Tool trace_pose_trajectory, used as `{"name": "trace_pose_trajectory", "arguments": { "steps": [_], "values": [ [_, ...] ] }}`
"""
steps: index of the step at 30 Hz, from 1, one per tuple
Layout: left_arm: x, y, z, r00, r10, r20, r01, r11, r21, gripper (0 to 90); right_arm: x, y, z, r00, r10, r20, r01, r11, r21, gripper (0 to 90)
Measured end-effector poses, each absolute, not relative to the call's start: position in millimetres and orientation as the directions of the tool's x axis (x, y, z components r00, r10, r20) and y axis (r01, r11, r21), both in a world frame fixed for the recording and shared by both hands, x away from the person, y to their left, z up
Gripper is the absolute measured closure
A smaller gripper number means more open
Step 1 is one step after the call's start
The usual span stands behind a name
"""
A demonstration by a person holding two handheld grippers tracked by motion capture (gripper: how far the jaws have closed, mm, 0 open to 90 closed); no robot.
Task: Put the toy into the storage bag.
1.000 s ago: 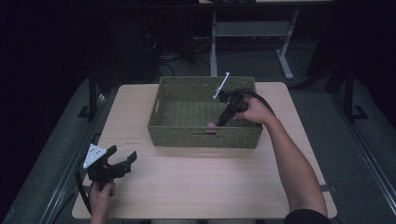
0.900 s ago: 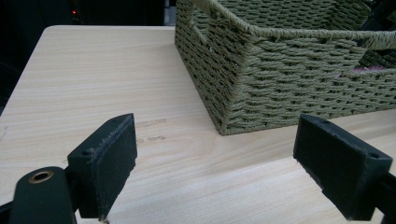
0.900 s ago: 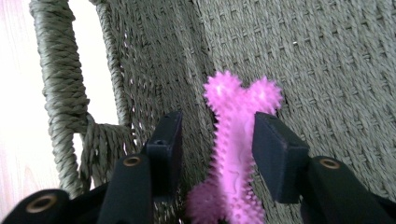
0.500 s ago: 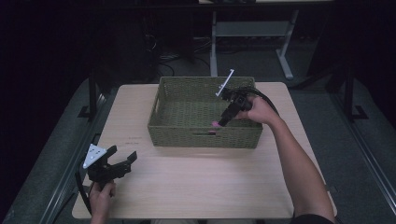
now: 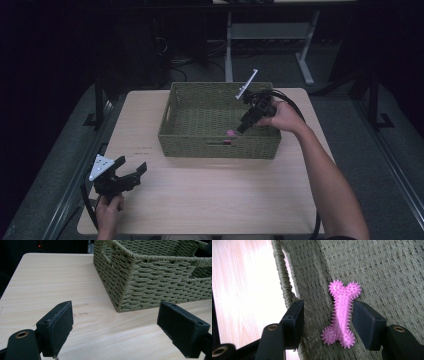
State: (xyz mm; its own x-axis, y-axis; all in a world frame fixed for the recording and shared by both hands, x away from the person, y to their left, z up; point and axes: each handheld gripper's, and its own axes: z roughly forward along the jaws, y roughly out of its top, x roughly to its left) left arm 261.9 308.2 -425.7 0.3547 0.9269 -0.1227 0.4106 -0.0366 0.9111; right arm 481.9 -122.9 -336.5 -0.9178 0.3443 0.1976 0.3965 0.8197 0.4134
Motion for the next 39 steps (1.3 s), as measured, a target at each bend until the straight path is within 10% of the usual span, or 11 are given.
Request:
{"name": "trace_pose_trajectory", "arguments": {
  "steps": [39],
  "values": [
    [262,308,-426,0.352,0.928,-0.124,0.406,-0.032,0.913,13.0,426,-168,-320,-0.915,0.368,0.167,0.400,0.769,0.498,35.8]
  ]
}}
